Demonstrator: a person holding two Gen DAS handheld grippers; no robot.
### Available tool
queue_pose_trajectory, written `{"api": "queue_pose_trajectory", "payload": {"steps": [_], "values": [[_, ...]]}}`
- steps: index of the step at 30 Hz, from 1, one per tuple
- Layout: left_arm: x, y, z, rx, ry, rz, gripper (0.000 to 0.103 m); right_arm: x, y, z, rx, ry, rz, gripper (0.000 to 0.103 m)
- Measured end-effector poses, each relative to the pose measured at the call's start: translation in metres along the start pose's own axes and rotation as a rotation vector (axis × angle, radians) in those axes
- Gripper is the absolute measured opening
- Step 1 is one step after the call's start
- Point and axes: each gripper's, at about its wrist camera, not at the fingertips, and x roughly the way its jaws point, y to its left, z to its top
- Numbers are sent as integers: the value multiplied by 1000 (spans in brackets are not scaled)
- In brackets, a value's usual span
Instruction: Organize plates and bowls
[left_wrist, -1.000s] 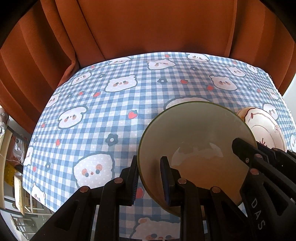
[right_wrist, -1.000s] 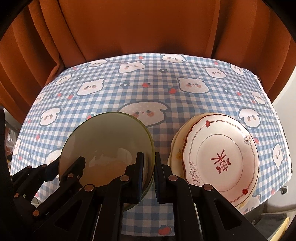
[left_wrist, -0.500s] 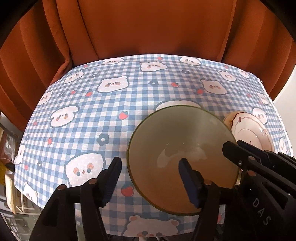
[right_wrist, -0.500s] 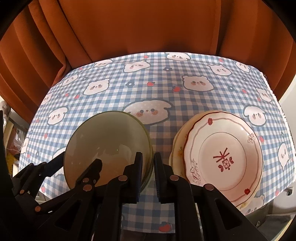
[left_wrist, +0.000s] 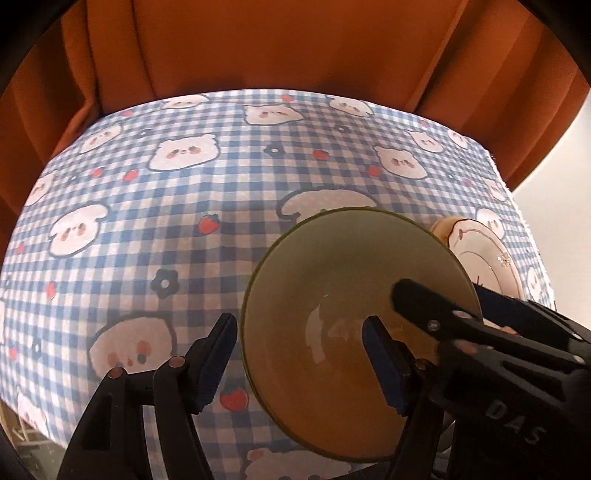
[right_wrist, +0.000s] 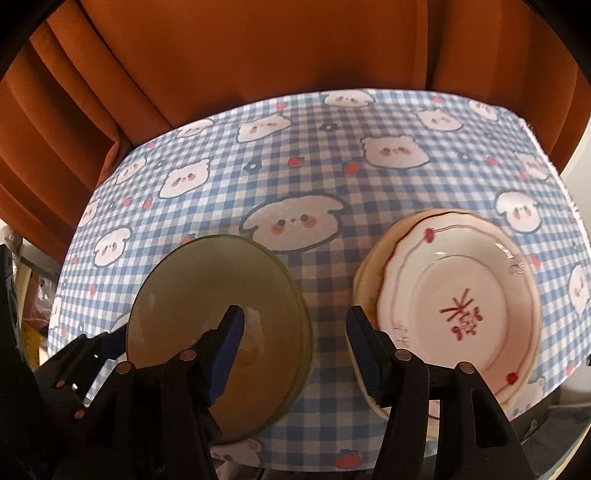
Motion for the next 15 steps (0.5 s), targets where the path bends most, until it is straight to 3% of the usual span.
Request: {"api": "queue_pose_trajectory", "payload": {"steps": [7,11,15], "values": [[17,8,6,24,53,-51,70,23,2,4,98,56,-1,60],[29,10,5,39,96,-76,61,36,2,3,131,94,0,53],[29,5,5,72,89,-90,58,41,2,1,144,96,-21,51]]}}
